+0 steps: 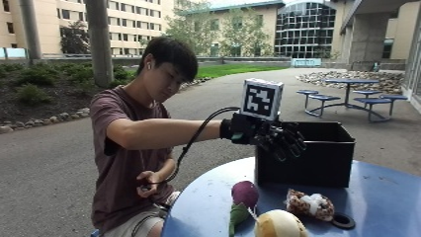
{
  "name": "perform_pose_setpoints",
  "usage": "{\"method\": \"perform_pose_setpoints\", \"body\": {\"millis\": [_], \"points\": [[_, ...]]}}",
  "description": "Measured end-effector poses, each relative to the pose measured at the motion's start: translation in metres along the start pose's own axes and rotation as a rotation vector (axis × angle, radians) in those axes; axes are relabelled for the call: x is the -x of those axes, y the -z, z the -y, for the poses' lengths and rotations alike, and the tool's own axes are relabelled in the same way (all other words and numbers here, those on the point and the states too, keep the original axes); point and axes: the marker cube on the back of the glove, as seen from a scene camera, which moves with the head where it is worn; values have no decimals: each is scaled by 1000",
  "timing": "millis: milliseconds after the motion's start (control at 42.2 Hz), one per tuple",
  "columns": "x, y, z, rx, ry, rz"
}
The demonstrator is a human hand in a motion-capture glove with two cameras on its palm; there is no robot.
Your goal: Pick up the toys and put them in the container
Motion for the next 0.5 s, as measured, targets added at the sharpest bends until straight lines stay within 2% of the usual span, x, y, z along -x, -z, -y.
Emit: {"method": "perform_pose_setpoints", "body": {"millis": [118, 355, 450, 498], "points": [[-8, -25, 27, 65, -50, -8], [-35, -126, 68, 278, -112, -88], [-44, -157, 67, 339, -82, -75], [-46, -170, 66, 312, -57, -72]]}}
